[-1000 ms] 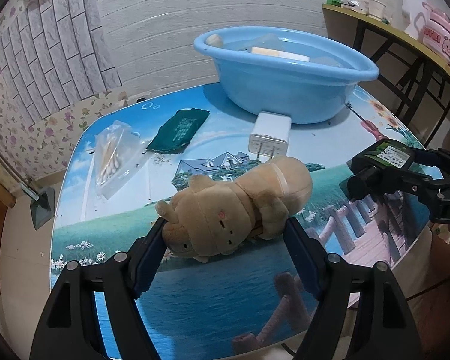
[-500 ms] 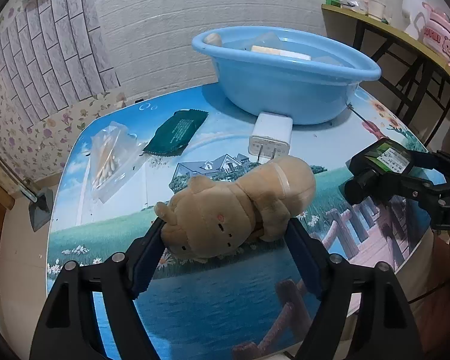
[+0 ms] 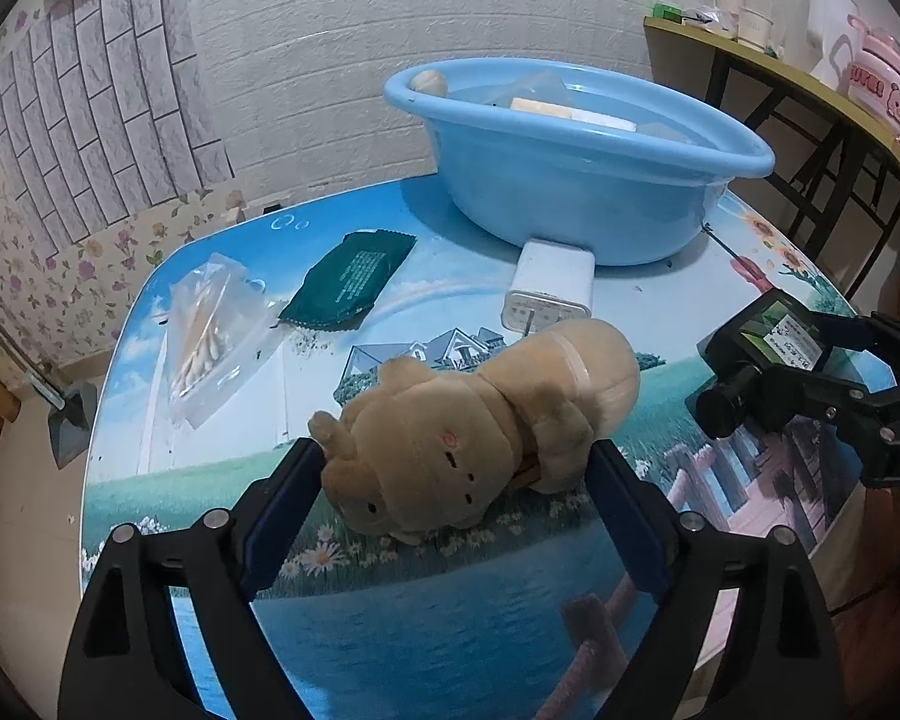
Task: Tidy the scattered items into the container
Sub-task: 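Lift the plush bear with the left tool while the right tool lifts the black bottle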
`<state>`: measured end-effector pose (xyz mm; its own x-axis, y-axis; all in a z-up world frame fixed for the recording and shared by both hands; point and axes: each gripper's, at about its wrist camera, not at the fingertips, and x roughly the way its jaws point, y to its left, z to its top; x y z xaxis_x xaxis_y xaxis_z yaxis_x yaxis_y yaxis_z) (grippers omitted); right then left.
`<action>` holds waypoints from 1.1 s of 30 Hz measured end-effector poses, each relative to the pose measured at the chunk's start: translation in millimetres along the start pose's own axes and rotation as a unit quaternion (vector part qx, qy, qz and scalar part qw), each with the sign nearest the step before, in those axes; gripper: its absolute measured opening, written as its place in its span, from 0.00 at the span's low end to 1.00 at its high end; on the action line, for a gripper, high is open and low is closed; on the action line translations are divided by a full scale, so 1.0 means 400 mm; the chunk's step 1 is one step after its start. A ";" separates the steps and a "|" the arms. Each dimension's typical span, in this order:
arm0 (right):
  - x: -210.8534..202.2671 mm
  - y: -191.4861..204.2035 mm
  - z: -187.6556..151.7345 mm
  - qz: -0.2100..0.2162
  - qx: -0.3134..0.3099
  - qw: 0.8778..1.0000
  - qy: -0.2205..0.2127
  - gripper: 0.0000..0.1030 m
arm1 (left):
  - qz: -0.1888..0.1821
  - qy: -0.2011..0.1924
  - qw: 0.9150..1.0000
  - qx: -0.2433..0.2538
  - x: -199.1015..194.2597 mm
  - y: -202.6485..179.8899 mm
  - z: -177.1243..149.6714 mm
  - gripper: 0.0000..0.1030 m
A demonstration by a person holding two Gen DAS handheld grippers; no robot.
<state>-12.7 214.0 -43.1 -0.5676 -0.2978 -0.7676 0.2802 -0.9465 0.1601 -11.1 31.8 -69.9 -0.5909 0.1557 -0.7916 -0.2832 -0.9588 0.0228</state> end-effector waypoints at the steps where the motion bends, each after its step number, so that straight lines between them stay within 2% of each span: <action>1: 0.001 0.002 -0.001 0.001 -0.001 1.000 0.000 0.93 | 0.000 -0.001 1.000 0.000 0.002 -0.001 0.002 0.87; 9: 0.004 0.011 -0.005 -0.003 -0.018 1.000 0.004 0.93 | 0.011 -0.016 1.000 0.021 0.021 -0.016 0.012 0.96; 14: 0.010 0.013 -0.005 -0.003 -0.022 1.000 0.007 0.93 | 0.015 -0.015 0.999 0.031 0.036 -0.027 0.019 0.96; 17: 0.014 0.017 -0.006 -0.006 -0.030 0.999 0.012 0.93 | 0.005 -0.017 1.000 0.023 0.032 -0.021 0.021 0.92; 19: 0.010 0.015 -0.007 -0.003 -0.027 1.000 0.007 0.89 | -0.007 -0.017 1.000 0.018 0.026 -0.017 0.021 0.84; 26: -0.003 0.013 -0.006 0.010 -0.018 1.000 -0.002 0.88 | -0.025 -0.033 0.999 0.002 -0.005 -0.012 0.024 0.82; 33: -0.047 0.018 0.008 0.018 -0.017 0.999 -0.034 0.87 | -0.016 -0.064 0.997 -0.026 -0.067 0.014 0.052 0.82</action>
<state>-2.5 212.5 -25.6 -0.6082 -0.3407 -0.7169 0.3267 -0.9306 0.1651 -12.3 27.1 -35.9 -0.6747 0.2125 -0.7068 -0.2664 -0.9632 -0.0353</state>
